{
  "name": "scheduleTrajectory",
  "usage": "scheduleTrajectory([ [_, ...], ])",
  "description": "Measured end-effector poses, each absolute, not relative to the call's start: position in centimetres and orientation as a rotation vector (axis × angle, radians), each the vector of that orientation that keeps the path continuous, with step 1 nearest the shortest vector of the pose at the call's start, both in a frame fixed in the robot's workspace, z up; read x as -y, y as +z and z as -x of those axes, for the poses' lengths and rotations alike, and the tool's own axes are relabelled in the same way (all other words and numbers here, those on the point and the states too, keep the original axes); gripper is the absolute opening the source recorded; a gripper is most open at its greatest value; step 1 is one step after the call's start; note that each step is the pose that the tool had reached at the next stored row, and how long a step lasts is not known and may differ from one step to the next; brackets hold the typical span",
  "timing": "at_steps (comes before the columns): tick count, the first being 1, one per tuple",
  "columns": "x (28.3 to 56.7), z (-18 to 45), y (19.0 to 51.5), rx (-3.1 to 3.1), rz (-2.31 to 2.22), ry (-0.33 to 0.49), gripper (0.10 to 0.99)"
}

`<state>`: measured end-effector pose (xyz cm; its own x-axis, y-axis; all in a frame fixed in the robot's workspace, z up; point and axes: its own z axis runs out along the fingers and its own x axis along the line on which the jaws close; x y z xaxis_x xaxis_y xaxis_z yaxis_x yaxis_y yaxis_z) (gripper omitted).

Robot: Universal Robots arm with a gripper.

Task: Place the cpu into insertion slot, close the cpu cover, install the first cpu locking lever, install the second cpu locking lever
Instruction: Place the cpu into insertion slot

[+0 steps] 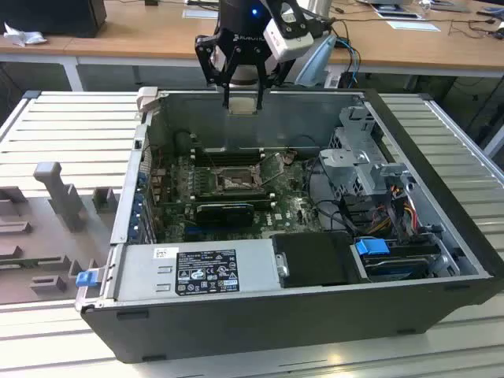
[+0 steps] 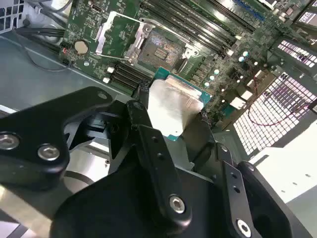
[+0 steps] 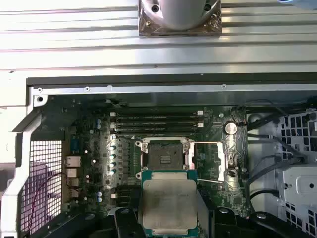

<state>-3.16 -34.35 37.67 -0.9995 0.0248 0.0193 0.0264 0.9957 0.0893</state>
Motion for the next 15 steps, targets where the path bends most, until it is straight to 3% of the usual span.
scheduleTrajectory([
  [15, 34.36, 3.16, 37.33, 3.118, 0.200, -0.141, 0.529],
])
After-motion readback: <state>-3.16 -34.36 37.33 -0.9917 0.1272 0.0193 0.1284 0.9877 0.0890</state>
